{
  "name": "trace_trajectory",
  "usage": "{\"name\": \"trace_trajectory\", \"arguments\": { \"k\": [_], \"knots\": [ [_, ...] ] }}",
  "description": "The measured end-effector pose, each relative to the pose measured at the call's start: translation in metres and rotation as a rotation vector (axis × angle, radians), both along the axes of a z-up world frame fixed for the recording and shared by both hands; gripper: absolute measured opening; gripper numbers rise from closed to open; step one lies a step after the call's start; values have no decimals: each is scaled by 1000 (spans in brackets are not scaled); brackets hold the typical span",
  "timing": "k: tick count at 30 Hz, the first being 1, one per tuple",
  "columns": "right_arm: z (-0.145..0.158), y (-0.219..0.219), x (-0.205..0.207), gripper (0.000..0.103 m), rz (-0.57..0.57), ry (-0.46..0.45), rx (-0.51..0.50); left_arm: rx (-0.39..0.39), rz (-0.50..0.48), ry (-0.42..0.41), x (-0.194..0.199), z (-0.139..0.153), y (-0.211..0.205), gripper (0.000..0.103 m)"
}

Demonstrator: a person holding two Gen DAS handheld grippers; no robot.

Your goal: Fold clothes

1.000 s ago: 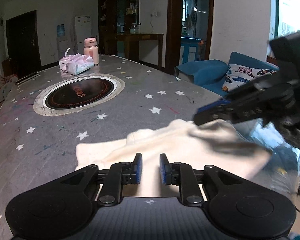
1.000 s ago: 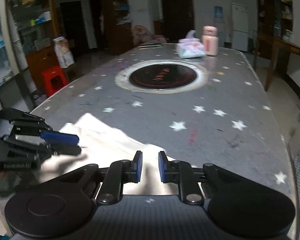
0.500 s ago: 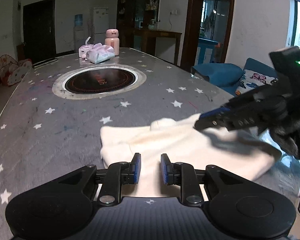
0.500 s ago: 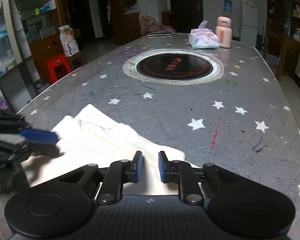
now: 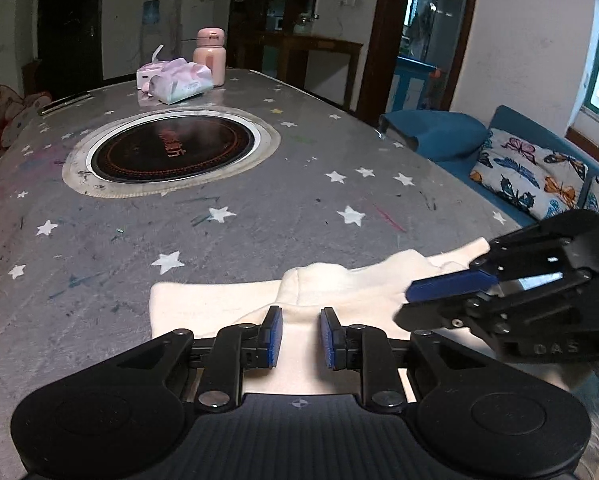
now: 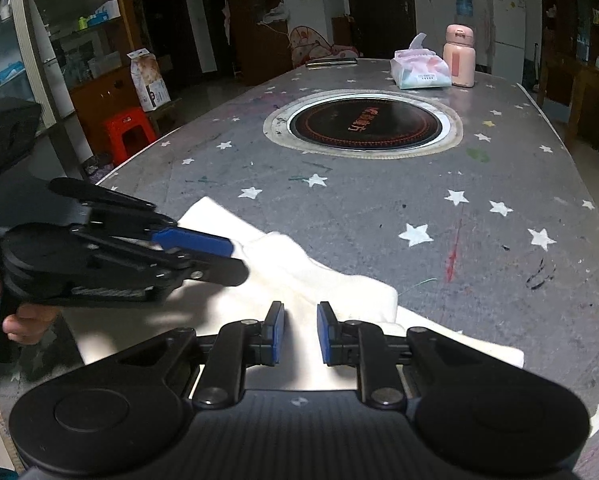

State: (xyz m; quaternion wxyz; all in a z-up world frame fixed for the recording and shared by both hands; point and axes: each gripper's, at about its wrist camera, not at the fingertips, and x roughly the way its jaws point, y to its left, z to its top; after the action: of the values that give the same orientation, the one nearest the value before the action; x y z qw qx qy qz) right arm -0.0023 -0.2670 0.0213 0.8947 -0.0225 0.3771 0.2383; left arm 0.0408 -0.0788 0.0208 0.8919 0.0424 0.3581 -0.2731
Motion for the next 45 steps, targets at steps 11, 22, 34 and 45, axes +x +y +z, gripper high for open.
{"name": "trace_trajectory", "arguments": {
  "k": [11, 22, 34, 45],
  "knots": [
    [6, -6, -6, 17, -2, -14, -7, -10, -15, -44, -16, 10, 6, 25],
    [29, -6, -86, 17, 90, -100, -31, -3, -105, -170, -91, 27, 14, 29],
    [4, 0, -129, 16, 65, -135, -99, 49, -141, -152, -111, 2, 10, 29],
    [2, -29, -131, 15, -29, -84, -50, 43, -138, -146, -110, 0, 13, 33]
  ]
}}
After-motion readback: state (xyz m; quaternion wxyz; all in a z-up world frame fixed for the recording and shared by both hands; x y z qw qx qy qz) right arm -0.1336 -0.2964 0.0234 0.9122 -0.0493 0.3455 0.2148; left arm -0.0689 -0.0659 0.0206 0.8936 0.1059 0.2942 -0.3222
